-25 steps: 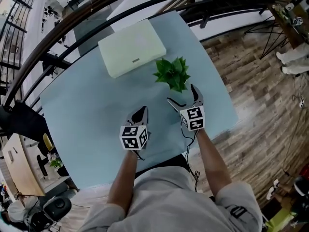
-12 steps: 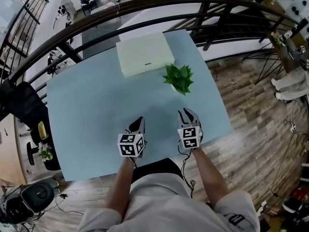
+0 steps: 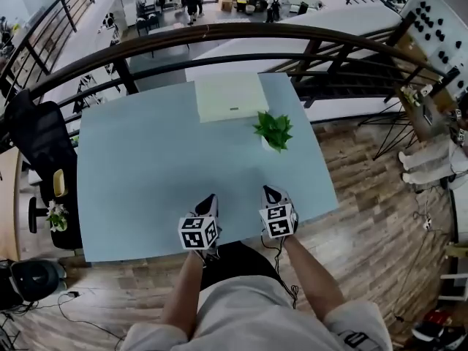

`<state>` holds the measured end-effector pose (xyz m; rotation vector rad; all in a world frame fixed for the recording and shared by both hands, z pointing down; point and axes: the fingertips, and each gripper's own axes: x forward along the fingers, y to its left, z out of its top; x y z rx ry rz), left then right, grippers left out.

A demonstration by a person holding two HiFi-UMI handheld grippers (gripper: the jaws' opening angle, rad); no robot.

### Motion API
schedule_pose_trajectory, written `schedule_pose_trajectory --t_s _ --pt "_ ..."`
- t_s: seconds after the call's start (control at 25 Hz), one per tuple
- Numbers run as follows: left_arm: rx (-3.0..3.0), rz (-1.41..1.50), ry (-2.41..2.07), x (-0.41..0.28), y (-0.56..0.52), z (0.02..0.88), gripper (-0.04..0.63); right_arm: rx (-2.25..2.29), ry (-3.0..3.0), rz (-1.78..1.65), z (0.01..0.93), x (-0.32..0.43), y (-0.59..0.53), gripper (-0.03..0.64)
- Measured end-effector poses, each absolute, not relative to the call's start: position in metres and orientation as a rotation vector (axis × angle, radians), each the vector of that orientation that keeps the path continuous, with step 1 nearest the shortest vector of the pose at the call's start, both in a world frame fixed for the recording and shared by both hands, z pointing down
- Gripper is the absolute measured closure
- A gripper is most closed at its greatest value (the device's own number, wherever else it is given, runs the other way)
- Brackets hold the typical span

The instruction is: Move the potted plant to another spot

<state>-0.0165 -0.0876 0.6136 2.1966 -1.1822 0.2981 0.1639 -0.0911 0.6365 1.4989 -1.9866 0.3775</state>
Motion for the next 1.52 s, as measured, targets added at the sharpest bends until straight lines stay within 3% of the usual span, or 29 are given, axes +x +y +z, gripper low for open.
schedule_pose_trajectory --t_s 0.76,1.52 --pt "2.16 0.241 -1.363 0.032 -0.052 0.587 0.583 1.368 -2.315 0.309 0.566 0.168 -0.083 0.614" --pt "2.392 -0.032 -1.564 0.067 -0.067 0.422 0.583 1.553 -2.544 -0.071 0.413 0.234 -0.105 0.614"
